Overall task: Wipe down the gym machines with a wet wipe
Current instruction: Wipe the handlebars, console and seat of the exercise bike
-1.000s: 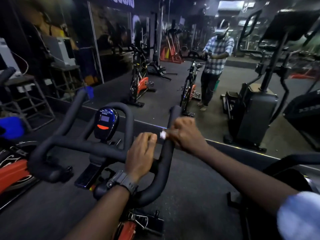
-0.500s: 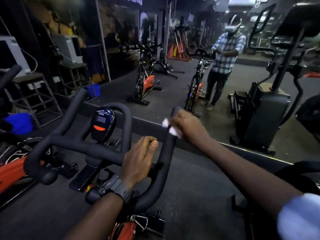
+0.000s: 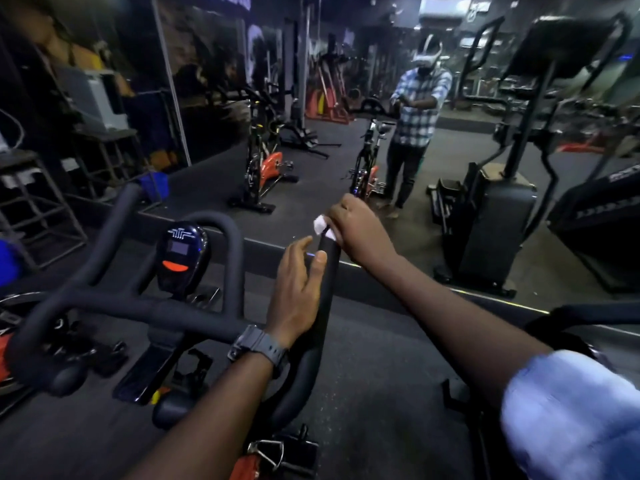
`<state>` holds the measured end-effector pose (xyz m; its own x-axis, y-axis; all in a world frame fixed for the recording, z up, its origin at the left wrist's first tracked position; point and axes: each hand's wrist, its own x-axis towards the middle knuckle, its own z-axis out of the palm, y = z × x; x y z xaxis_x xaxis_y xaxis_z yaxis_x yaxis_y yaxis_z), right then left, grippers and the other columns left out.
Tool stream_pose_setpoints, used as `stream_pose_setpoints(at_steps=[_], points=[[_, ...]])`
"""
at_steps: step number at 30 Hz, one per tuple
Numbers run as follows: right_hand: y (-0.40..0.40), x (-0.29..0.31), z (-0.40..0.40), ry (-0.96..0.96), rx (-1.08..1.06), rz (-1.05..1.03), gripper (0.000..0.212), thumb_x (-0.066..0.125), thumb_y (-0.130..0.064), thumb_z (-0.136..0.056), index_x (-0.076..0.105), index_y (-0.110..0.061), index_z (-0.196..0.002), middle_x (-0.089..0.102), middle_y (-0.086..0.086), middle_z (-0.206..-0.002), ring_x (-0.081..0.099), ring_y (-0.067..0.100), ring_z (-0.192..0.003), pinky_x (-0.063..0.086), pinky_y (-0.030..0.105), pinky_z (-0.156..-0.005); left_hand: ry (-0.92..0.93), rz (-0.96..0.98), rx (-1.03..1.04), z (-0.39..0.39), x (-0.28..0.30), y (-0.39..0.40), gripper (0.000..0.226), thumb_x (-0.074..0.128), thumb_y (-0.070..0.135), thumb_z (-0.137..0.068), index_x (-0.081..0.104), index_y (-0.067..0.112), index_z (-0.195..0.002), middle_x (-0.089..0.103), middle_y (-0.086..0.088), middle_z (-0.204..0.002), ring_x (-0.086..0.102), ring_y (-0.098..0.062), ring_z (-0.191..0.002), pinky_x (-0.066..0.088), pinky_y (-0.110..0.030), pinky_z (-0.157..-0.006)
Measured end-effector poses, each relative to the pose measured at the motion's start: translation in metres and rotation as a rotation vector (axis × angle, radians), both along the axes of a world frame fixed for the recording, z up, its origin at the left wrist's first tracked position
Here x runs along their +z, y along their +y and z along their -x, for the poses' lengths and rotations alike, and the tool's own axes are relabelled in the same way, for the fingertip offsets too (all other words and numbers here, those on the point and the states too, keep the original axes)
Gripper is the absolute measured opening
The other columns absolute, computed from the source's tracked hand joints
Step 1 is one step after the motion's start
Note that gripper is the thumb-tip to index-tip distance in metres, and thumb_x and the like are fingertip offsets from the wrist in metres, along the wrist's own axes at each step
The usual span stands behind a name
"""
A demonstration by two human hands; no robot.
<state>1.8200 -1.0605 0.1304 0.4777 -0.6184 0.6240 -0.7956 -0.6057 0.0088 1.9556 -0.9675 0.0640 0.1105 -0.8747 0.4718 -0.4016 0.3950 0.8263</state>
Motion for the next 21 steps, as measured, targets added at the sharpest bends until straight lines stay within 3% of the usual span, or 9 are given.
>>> stream_pose_setpoints(at_steps=[3,5,8,11,14,17,19,21], points=[[0.043,-0.036,-0.008,0.102,0.203,-0.064,0.029,0.047,-0.022,-0.090,0.066,-0.001,-0.084,0.054,0.016,-0.080,0.052,0.031,-0.071,0.044,0.040,-0.054,0.115,-0.028,0.022,-0.002,-0.004,-0.006,0.079,0.022,0.069,-0.090,0.044,0.017,-0.145,0.050,0.003,-0.139,0.045,-0.008,-0.130,0.035,-0.032,-0.114],[0.046,-0.039,-0.003,0.073,0.193,-0.093,0.027,0.046,-0.021,-0.091,0.064,-0.002,-0.087,0.053,0.015,-0.083,0.050,0.031,-0.074,0.044,0.042,-0.057,0.163,-0.035,0.033,-0.003,-0.005,-0.007,0.080,0.021,0.070,-0.089,0.046,0.017,-0.144,0.052,0.003,-0.138,0.048,-0.013,-0.132,0.036,-0.040,-0.115],[0.004,-0.017,-0.003,-0.256,-0.009,-0.064,0.026,0.048,-0.024,-0.094,0.066,-0.006,-0.089,0.054,0.015,-0.087,0.055,0.031,-0.080,0.046,0.039,-0.068,0.148,-0.042,0.001,-0.003,-0.008,-0.008,0.078,0.022,0.073,-0.091,0.049,0.019,-0.141,0.056,0.003,-0.138,0.051,-0.014,-0.130,0.041,-0.047,-0.112],[-0.015,-0.017,-0.007,-0.611,-0.108,-0.183,0.016,0.056,-0.015,-0.095,0.069,-0.005,-0.096,0.061,0.013,-0.094,0.055,0.023,-0.088,0.041,0.030,-0.077,0.145,-0.016,-0.024,-0.005,-0.012,-0.008,0.087,0.021,0.083,-0.089,0.052,0.019,-0.139,0.058,0.009,-0.132,0.053,-0.010,-0.128,0.043,-0.049,-0.109],[0.006,-0.045,-0.013,-0.859,-0.142,-0.264,0.013,0.053,-0.011,-0.097,0.065,-0.006,-0.099,0.064,0.010,-0.101,0.051,0.014,-0.091,0.035,0.021,-0.076,0.125,0.014,-0.006,-0.007,-0.012,-0.006,0.086,0.018,0.082,-0.091,0.054,0.017,-0.135,0.059,0.011,-0.128,0.053,-0.007,-0.126,0.044,-0.049,-0.107],[0.005,-0.046,-0.020,-1.174,-0.182,-0.509,0.012,0.052,-0.019,-0.097,0.063,-0.014,-0.099,0.064,0.000,-0.093,0.055,0.015,-0.086,0.038,0.018,-0.068,0.124,0.000,-0.007,-0.006,-0.011,-0.006,0.085,0.018,0.081,-0.091,0.055,0.017,-0.134,0.060,0.010,-0.128,0.053,-0.008,-0.126,0.044,-0.049,-0.107],[-0.010,-0.032,-0.025,-1.369,-0.127,-0.749,0.019,0.058,-0.037,-0.091,0.066,-0.021,-0.088,0.064,-0.003,-0.081,0.057,0.017,-0.081,0.052,0.027,-0.073,0.113,-0.008,-0.014,-0.006,-0.011,-0.006,0.084,0.018,0.081,-0.091,0.055,0.019,-0.133,0.061,0.010,-0.128,0.054,-0.008,-0.126,0.044,-0.049,-0.107],[-0.017,-0.028,-0.030,-1.412,-0.037,-0.885,0.034,0.056,-0.054,-0.085,0.069,-0.023,-0.083,0.067,0.001,-0.080,0.062,0.021,-0.077,0.056,0.043,-0.076,0.101,-0.009,-0.016,-0.006,-0.010,-0.006,0.084,0.018,0.082,-0.091,0.055,0.019,-0.132,0.061,0.011,-0.126,0.054,-0.007,-0.124,0.045,-0.048,-0.105]])
